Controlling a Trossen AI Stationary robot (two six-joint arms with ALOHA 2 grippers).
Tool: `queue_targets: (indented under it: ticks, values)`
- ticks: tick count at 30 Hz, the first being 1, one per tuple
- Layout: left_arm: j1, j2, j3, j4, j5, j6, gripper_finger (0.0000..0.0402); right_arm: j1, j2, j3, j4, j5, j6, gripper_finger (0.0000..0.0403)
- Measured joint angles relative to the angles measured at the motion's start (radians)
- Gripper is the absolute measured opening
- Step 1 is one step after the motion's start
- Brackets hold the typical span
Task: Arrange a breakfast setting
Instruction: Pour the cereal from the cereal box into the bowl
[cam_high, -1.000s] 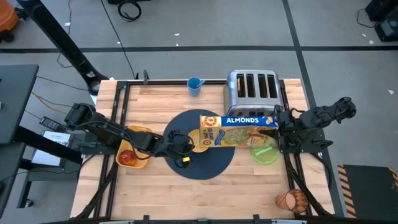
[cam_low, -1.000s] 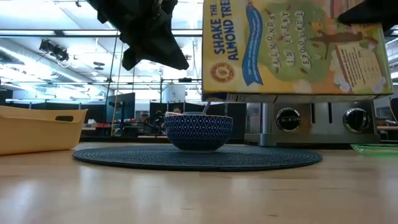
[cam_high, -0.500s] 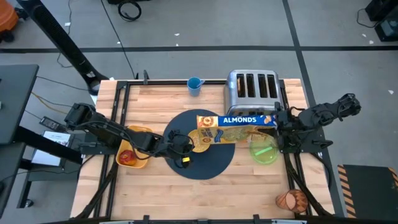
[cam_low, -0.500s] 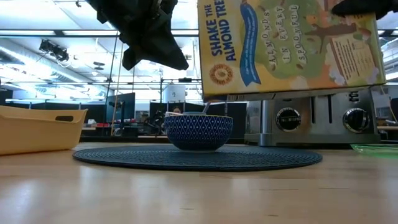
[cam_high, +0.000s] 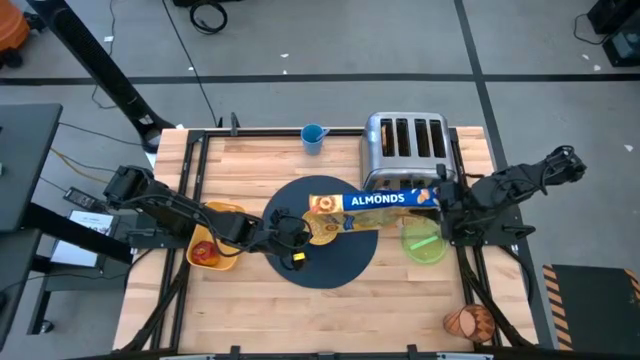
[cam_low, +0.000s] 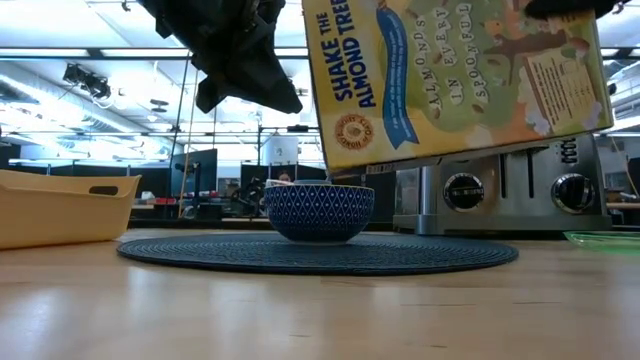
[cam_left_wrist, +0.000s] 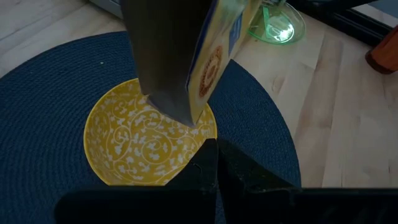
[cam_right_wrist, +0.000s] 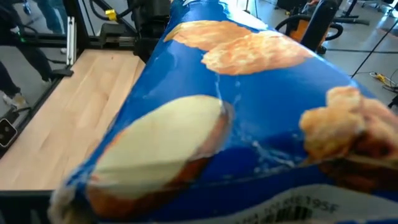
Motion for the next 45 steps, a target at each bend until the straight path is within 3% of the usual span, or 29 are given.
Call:
queue_targets:
  ticks: [19,45]
  values:
    - [-0.003,0.000,0.000,0.001,0.000,-0.002,0.0009,-0.028,0.078,0.067,-0.001,-0.030,-0.042,0.0189]
    - [-0.019,0.000,0.000,-0.019,0.007,-0.002,0.0009,-0.168,0.255,0.206,-0.068,-0.189,-0.158,0.0189]
